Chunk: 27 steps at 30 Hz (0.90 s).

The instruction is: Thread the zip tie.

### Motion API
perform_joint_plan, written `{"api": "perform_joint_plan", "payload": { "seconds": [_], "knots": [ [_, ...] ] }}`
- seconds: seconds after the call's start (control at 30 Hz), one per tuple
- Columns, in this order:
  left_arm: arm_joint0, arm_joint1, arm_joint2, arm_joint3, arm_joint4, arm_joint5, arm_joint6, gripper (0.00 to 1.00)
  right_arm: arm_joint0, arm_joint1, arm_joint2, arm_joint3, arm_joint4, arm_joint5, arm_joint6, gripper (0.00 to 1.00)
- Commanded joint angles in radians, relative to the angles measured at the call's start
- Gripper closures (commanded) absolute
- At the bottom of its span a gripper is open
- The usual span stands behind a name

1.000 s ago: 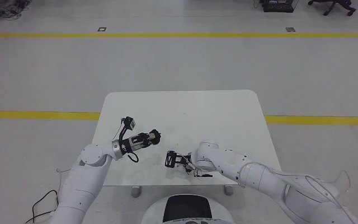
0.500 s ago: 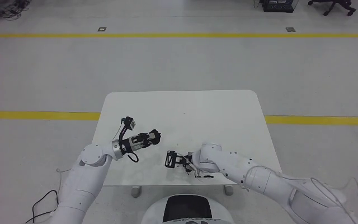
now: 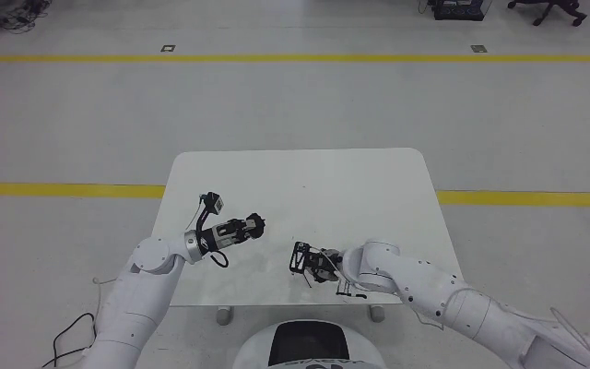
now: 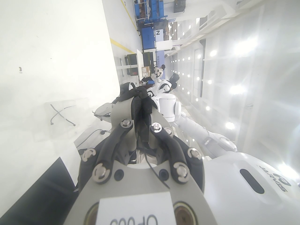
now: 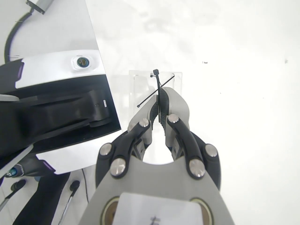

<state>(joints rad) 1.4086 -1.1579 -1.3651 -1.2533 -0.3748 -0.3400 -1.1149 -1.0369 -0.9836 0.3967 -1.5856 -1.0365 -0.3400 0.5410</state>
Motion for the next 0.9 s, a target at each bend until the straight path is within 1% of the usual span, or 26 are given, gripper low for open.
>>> {"api": "perform_joint_plan", "payload": {
  "seconds": [0.0, 0.3, 0.33, 0.37, 0.43, 0.47, 0.53, 0.57, 0.7, 0.8, 0.87],
  "knots": [
    [0.0, 0.0, 0.0, 0.0, 0.0, 0.0, 0.0, 1.0, 0.0, 0.002, 0.0, -0.001, 0.002, 0.0, -0.002, 1.0],
    [0.0, 0.0, 0.0, 0.0, 0.0, 0.0, 0.0, 1.0, 0.0, 0.002, 0.0, -0.001, 0.002, 0.0, -0.002, 1.0],
    [0.001, 0.0, 0.002, -0.002, 0.006, 0.002, 0.016, 1.0, -0.005, 0.002, 0.003, -0.001, 0.006, 0.002, -0.016, 1.0],
    [0.007, 0.0, 0.011, -0.015, 0.021, 0.001, 0.034, 1.0, -0.015, 0.005, 0.02, -0.001, 0.007, 0.005, -0.067, 1.0],
    [0.024, 0.001, 0.013, -0.029, -0.006, 0.006, 0.045, 1.0, -0.042, 0.019, 0.052, 0.0, 0.009, 0.0, -0.164, 1.0],
    [0.036, 0.003, 0.009, -0.037, 0.002, 0.0, 0.062, 1.0, -0.066, 0.033, 0.071, -0.004, -0.003, 0.0, -0.242, 1.0],
    [0.058, 0.005, 0.006, -0.053, 0.017, 0.0, 0.101, 1.0, -0.103, 0.057, 0.09, -0.014, -0.019, 0.0, -0.36, 1.0],
    [0.074, 0.005, 0.009, -0.062, 0.023, 0.0, 0.123, 1.0, -0.125, 0.075, 0.099, -0.013, -0.027, 0.0, -0.448, 1.0],
    [0.112, 0.005, 0.021, -0.095, 0.074, 0.0, 0.197, 1.0, -0.166, 0.122, 0.101, -0.002, -0.042, 0.0, -0.667, 1.0],
    [0.135, 0.004, 0.032, -0.115, 0.103, 0.0, 0.229, 1.0, -0.167, 0.144, 0.087, 0.009, -0.047, 0.0, -0.781, 1.0],
    [0.145, 0.003, 0.038, -0.124, 0.114, 0.0, 0.246, 1.0, -0.165, 0.152, 0.078, 0.017, -0.046, 0.0, -0.832, 1.0]
  ]
}}
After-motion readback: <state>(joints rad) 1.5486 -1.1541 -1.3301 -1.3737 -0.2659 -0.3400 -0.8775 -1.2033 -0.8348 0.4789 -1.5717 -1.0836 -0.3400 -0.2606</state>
